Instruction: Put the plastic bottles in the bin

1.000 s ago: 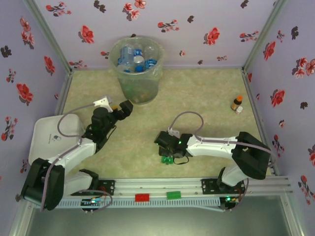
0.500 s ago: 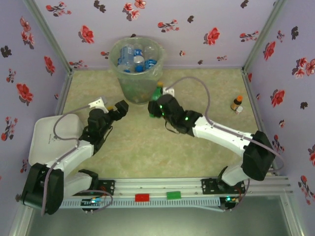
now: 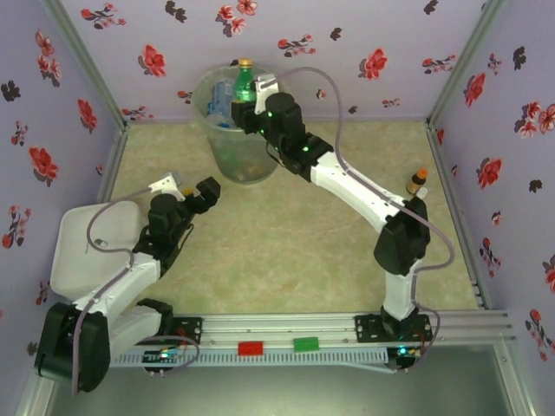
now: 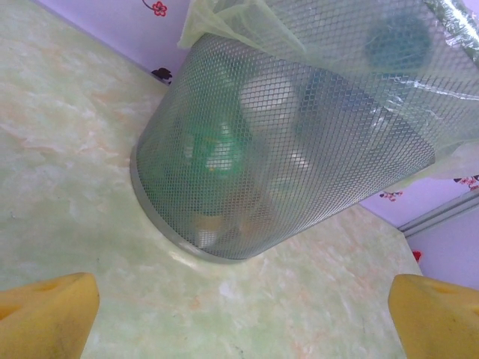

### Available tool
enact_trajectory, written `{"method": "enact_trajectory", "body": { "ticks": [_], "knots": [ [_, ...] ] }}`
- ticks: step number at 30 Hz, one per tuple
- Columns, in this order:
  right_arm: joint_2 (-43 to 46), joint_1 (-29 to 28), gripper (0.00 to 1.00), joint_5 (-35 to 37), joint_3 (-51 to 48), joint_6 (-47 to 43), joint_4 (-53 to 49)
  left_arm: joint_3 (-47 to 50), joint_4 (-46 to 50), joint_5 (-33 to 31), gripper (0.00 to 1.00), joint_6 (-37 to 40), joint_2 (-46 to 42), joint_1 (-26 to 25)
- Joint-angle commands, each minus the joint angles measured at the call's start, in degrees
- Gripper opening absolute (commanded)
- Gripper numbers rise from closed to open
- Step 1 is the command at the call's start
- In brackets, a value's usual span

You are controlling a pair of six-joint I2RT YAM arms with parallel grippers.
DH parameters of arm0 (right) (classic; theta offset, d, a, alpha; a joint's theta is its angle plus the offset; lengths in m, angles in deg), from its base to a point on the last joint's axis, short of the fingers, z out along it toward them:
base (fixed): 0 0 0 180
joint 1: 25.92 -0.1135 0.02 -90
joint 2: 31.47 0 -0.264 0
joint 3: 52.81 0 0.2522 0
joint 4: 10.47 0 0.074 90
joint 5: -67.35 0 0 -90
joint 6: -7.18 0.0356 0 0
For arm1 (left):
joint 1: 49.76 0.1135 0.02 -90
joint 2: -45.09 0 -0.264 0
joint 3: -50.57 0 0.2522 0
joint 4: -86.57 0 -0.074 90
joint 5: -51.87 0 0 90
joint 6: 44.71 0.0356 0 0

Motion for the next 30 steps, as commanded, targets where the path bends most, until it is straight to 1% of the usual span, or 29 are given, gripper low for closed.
{"method": "enact_trajectory", "body": {
  "ticks": [1, 5, 7, 13, 15, 16, 19, 22, 23, 25, 30],
  "knots": [
    [-4.2, 1.7, 0.49, -2.2, 6.3, -4.2, -0.8, 0.3, 0.9, -1.2, 1.00, 1.8, -1.3, 0.6],
    [-8.4, 3.6, 0.48, -2.9, 12.1, -4.3, -2.9, 0.5, 1.6, -1.3, 1.00, 2.1, -1.8, 0.8],
    [-9.6, 4.6, 0.49, -3.4, 13.7, -2.7, -4.4, 0.7, 1.7, -1.4, 1.00, 2.2, -2.2, 0.9],
    [-11.5, 5.4, 0.50, -8.4, 13.2, 3.3, -4.0, 1.2, 1.7, -2.2, 1.00, 2.3, -2.8, 1.1],
    [-12.1, 5.4, 0.51, -8.9, 13.4, 4.8, -3.9, 0.9, 2.1, -2.2, 1.00, 2.5, -3.1, 1.2],
    [-12.2, 5.4, 0.54, -9.0, 13.4, 5.3, -4.0, 0.8, 2.3, -2.2, 1.00, 2.7, -3.4, 1.2],
    [-12.1, 5.5, 0.68, -8.3, 13.1, 6.3, -3.9, 0.9, 3.1, -2.5, 1.00, 3.2, -4.1, 1.4],
    [-11.6, 5.5, 0.90, -6.9, 13.3, 5.7, -3.3, 0.9, 3.4, -2.7, 1.00, 3.4, -4.5, 1.8],
    [-11.4, 5.5, 0.94, -6.2, 13.5, 5.3, -3.1, 0.9, 3.5, -2.7, 1.00, 3.4, -4.5, 1.8],
    [-10.7, 5.5, 0.99, -4.8, 14.0, 4.2, -3.0, 0.8, 3.6, -2.8, 1.00, 3.3, -4.7, 1.9],
    [-7.8, 5.5, 1.00, -2.3, 14.1, 0.1, -3.4, 0.6, 3.9, -2.9, 1.00, 3.6, -5.0, 2.3]
  ]
}}
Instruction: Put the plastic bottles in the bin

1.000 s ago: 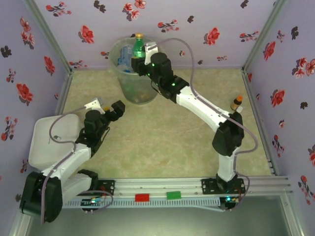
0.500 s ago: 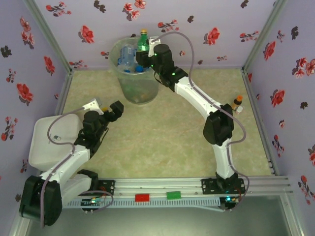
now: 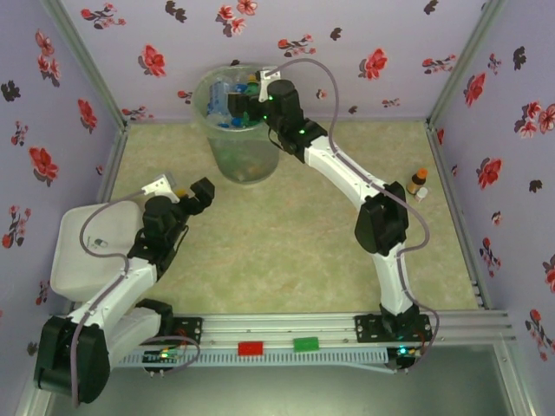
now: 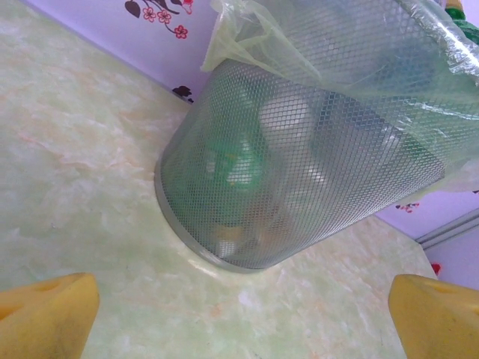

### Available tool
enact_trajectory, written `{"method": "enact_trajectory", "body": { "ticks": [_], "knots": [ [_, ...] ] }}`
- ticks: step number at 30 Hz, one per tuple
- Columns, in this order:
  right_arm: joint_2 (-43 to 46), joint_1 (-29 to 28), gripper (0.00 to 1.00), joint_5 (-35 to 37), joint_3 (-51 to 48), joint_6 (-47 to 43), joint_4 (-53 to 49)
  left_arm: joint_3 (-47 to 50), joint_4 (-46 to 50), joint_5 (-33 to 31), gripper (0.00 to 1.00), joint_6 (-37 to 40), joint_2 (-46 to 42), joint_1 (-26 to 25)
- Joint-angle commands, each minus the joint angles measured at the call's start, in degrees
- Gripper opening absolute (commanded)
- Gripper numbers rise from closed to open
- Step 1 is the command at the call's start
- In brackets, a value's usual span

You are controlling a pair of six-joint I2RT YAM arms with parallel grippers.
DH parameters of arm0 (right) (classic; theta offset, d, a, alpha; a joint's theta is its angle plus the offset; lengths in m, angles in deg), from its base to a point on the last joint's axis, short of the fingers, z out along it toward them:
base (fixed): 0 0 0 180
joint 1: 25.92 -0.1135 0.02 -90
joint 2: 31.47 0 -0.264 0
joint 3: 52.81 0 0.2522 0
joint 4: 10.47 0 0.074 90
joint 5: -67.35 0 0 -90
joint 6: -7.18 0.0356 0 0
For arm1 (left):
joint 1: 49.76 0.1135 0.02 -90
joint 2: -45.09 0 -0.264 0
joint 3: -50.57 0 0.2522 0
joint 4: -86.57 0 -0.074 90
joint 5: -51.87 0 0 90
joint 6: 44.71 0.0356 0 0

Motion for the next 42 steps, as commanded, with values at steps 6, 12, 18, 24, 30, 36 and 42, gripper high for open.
{"method": "enact_trajectory", "body": {
  "ticks": [6, 12, 18, 24, 30, 36, 42],
  "knots": [
    [12.1, 0.0, 1.00, 7.8, -6.5, -8.9, 0.3, -1.4, 3.4, -3.8, 1.00, 6.4, -1.6, 2.0],
    [24.5, 0.1, 1.00, 15.3, -25.6, -13.6, 0.4, -4.7, 8.6, -9.1, 1.00, 14.8, 0.5, 4.0],
    [33.1, 1.8, 1.00, 27.9, -46.7, -15.7, -1.6, -8.4, 11.9, -14.8, 1.00, 18.0, 6.9, 6.3],
    [39.1, 9.0, 1.00, 29.5, -68.8, -12.5, 5.2, -10.6, 9.9, -22.2, 1.00, 23.0, 14.0, 7.6],
    [42.4, 18.2, 0.99, 24.7, -79.2, -9.8, 11.8, -11.0, 7.4, -27.6, 1.00, 28.2, 18.5, 8.0],
    [39.3, 26.2, 0.99, 20.9, -81.5, -13.3, 17.8, -10.2, 2.8, -29.5, 1.00, 32.0, 21.7, 8.0],
    [32.8, 28.7, 0.99, 20.1, -84.5, -14.7, 30.5, -8.4, -2.2, -28.8, 1.00, 35.6, 26.1, 8.2]
  ]
}}
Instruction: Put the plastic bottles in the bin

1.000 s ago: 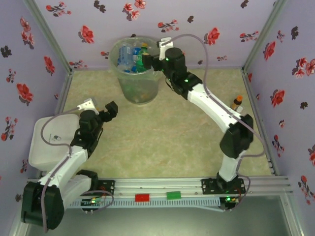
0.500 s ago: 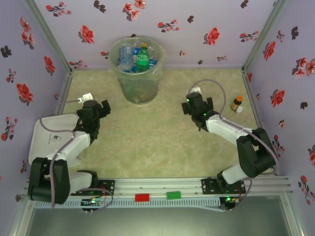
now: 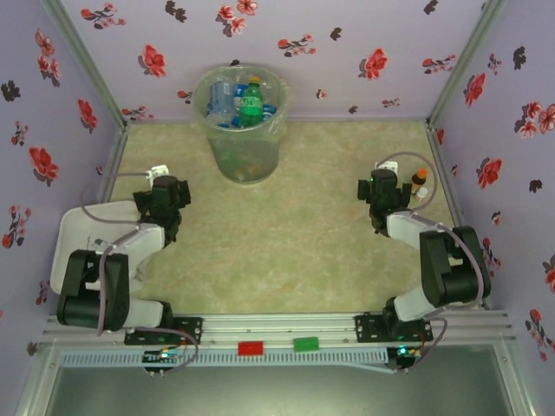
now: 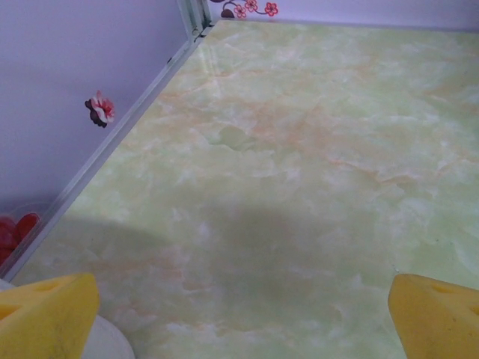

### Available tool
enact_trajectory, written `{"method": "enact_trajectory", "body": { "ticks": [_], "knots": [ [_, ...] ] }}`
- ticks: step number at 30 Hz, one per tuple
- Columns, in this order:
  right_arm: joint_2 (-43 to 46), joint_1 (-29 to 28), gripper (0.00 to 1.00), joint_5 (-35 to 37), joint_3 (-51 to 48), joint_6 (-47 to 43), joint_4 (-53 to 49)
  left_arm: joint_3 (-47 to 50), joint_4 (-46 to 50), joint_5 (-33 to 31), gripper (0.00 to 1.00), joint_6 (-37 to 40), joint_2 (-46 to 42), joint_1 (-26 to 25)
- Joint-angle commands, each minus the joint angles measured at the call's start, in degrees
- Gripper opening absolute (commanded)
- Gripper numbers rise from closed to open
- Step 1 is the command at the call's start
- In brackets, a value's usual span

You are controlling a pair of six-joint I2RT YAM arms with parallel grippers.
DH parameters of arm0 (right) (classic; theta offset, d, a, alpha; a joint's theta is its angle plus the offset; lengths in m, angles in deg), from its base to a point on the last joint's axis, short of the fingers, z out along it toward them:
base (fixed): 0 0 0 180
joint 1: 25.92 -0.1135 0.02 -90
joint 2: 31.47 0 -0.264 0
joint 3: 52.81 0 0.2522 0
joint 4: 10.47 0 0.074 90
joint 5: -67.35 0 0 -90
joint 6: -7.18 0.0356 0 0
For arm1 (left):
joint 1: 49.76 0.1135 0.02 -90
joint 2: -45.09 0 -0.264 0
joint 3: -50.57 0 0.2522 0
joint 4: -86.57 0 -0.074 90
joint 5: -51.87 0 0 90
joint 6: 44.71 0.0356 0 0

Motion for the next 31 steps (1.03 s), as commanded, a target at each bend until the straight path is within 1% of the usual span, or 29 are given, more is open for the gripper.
{"method": "enact_trajectory", "body": {
  "ticks": [1, 2, 3, 4, 5, 6, 7, 8, 9, 10, 11, 13, 14, 15, 16, 17, 19, 20, 21, 23, 31],
  "knots": [
    [-2.3, 1.4, 0.99, -1.5, -2.4, -0.7, 10.0, 2.1, -8.4, -1.7, 1.00, 5.3, 2.2, 0.5],
    [-1.8, 2.8, 0.99, -3.4, -2.5, 0.7, 9.1, 3.8, -12.6, -1.7, 1.00, 6.8, 3.3, 0.4],
    [-1.3, 3.9, 0.99, -4.7, -4.1, 1.6, 11.8, 5.5, -17.3, -1.6, 1.00, 9.0, 4.2, 0.5],
    [-0.4, 4.7, 0.99, -4.7, -6.9, 2.3, 16.1, 6.4, -19.8, -1.5, 1.00, 10.7, 4.1, 0.1],
    [0.5, 5.3, 0.99, -6.9, -9.1, 2.9, 19.0, 8.6, -25.8, 0.1, 1.00, 12.7, 4.5, 0.3],
    [0.6, 5.9, 0.99, -7.4, -11.4, 3.5, 23.0, 9.6, -28.6, 0.0, 1.00, 12.6, 5.0, 0.3],
    [-0.3, 6.7, 0.99, -7.5, -13.7, 4.6, 27.3, 11.1, -30.9, 1.7, 1.00, 12.4, 5.5, 0.7],
    [-2.9, 7.0, 0.99, -7.0, -14.9, 4.7, 33.4, 13.0, -37.0, 3.3, 1.00, 13.4, 7.6, 1.0],
    [-3.4, 7.0, 0.99, -7.0, -15.8, 4.4, 35.7, 13.5, -38.3, 3.2, 1.00, 13.3, 7.7, 1.0],
    [-1.7, 7.0, 0.99, -7.1, -15.1, 4.9, 31.2, 13.6, -35.1, 5.1, 1.00, 12.2, 6.0, 1.5],
    [-1.2, 7.0, 0.99, -6.7, -14.4, 5.3, 28.6, 14.5, -36.9, 8.6, 1.00, 12.3, 6.3, 2.4],
    [-2.6, 7.0, 0.99, -6.5, -15.3, 4.8, 33.3, 16.0, -39.9, 11.4, 1.00, 11.3, 6.9, 3.6],
    [-1.9, 7.0, 0.99, -6.6, -15.1, 4.8, 31.3, 16.9, -41.5, 14.0, 1.00, 9.8, 8.3, 5.3],
    [-1.3, 7.0, 0.99, -6.6, -14.7, 4.9, 30.0, 18.0, -47.6, 14.5, 1.00, 10.4, 11.4, 6.0],
    [-1.8, 7.0, 0.99, -6.7, -15.0, 4.8, 31.0, 17.7, -45.2, 14.6, 1.00, 10.0, 10.7, 6.1],
    [-2.2, 7.0, 0.99, -6.7, -15.3, 4.6, 32.6, 17.0, -40.7, 15.3, 1.00, 9.4, 8.6, 6.1],
    [-1.6, 7.0, 0.99, -6.7, -15.0, 4.7, 30.8, 16.8, -43.7, 14.1, 1.00, 10.7, 10.6, 5.6],
    [-1.7, 7.0, 0.99, -6.7, -15.0, 4.7, 31.0, 16.8, -41.4, 13.7, 1.00, 10.2, 9.8, 5.5],
    [-1.9, 7.0, 0.99, -6.7, -15.1, 4.6, 31.6, 16.8, -41.0, 13.5, 1.00, 10.2, 9.9, 5.5],
    [-1.8, 7.0, 0.99, -6.7, -15.0, 4.5, 31.4, 14.1, -38.9, 12.6, 1.00, 9.8, 9.9, 5.5],
    [-1.9, 7.0, 0.99, -6.4, -15.1, 4.8, 31.5, 12.4, -35.6, 11.7, 1.00, 8.5, 10.1, 6.2]
  ]
}}
